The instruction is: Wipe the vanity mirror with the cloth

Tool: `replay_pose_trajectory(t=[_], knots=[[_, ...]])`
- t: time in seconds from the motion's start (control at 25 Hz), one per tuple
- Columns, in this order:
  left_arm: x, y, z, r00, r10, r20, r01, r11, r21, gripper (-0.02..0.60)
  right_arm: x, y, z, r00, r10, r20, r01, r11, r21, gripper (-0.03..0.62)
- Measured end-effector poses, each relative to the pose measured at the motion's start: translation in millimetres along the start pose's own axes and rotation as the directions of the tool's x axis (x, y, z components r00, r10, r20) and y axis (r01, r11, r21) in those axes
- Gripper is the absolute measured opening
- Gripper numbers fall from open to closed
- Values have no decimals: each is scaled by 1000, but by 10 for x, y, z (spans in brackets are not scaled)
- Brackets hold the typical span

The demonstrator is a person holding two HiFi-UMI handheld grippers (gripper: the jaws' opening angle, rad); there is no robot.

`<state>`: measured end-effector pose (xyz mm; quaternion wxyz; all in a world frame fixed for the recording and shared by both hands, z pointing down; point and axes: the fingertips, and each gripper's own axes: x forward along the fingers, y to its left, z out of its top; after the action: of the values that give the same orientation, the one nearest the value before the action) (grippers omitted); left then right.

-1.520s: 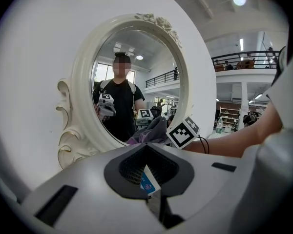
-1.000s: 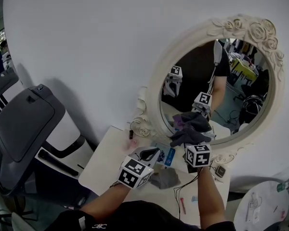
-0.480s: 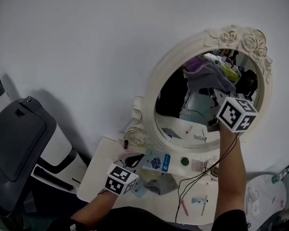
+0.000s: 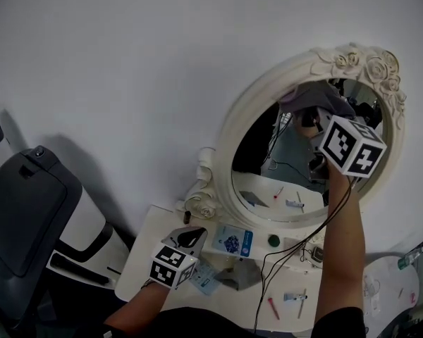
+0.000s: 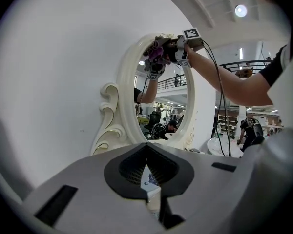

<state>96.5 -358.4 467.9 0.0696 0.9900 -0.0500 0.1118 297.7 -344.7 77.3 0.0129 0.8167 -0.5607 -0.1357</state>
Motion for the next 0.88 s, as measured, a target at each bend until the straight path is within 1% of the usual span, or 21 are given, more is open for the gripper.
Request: replay_pose_trajectory(t=[0.08,0.24,0.36,0.48,0.52,0.72,0.88], knots=[[63,-24,-46,1000,-10,-9,10,1000,-15,0,7,38,-58,1000,14,0,-14,1000,-10,28],[150,-36,-94,999,-22,-27,21,1000,-21,0,14,95,-114,999,40,24,-40,999,9,28],[199,-41,-105,999,-27,-33,26,999,-20,0,70,226,-236,997,79,2,-79,997,12,28],[206,-41,-129,999,-26,-36,26,999,-23,0,85,301,-300,998,33,54,-30,998,-61,28],[197,-33,-147,999,-25,-39,24,999,-24,0,80,318,-324,998,24,65,-20,997,-71,28],[144,60,-203,999,-6,-47,4,999,-42,0,82,413,-473,997,39,64,-35,997,-68,28],[132,59,-192,999,-10,-44,9,999,-42,0,93,522,-660,997,69,37,-67,996,-60,28]])
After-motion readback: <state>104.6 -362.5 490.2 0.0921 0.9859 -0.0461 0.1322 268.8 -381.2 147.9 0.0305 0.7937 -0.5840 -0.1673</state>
